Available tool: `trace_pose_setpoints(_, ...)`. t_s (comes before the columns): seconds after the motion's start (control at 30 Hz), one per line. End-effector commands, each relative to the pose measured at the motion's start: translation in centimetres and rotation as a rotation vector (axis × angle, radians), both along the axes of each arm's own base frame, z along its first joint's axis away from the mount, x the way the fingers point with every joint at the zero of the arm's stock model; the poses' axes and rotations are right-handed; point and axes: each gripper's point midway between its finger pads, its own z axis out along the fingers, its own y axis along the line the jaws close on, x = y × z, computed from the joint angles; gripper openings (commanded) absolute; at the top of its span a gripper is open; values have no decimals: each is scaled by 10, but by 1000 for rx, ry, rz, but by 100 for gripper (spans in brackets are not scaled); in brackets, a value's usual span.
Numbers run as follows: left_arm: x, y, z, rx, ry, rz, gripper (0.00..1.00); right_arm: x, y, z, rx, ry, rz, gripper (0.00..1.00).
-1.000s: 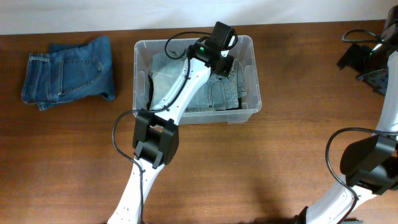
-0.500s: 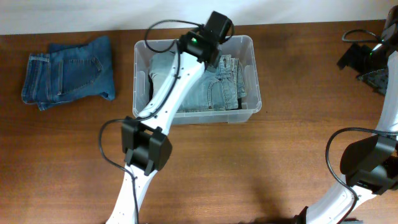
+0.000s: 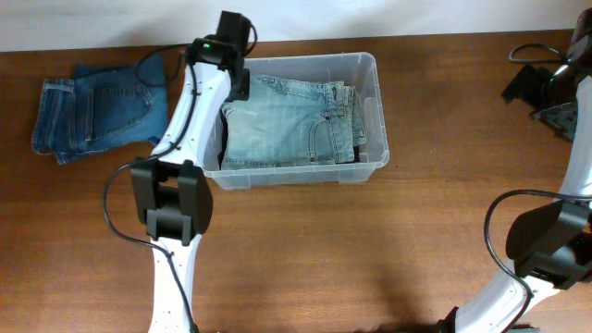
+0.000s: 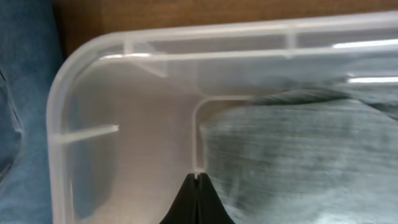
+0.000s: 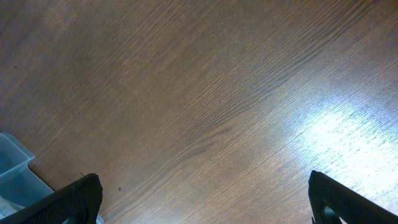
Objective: Pack container
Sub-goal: 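Raise the left gripper and move it to the dark-blue jeans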
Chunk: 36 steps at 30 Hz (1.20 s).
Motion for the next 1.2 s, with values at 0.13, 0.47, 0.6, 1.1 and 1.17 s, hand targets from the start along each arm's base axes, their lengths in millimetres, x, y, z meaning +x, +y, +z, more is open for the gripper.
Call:
trace_pose_setpoints(0.13,10,-22,5,-64,-51,-44,1,0,1,-4,6,9,0,99)
trace_pose_setpoints(0.47,5,-55,-4,-145,-25,-123,1,0,1,-4,6,9,0,98)
trace_pose_setpoints(0.6,-2,-54,-31,-136,25,-114,1,0,1,-4,6,9,0,98)
trace_pose_setpoints(1.1,10,-42,36,-66,-90,-127,1,0,1,-4,6,9,0,98)
trace_pose_setpoints(1.17,7,-41,65,-75,-129,-127,2,0,1,-4,6,9,0,99)
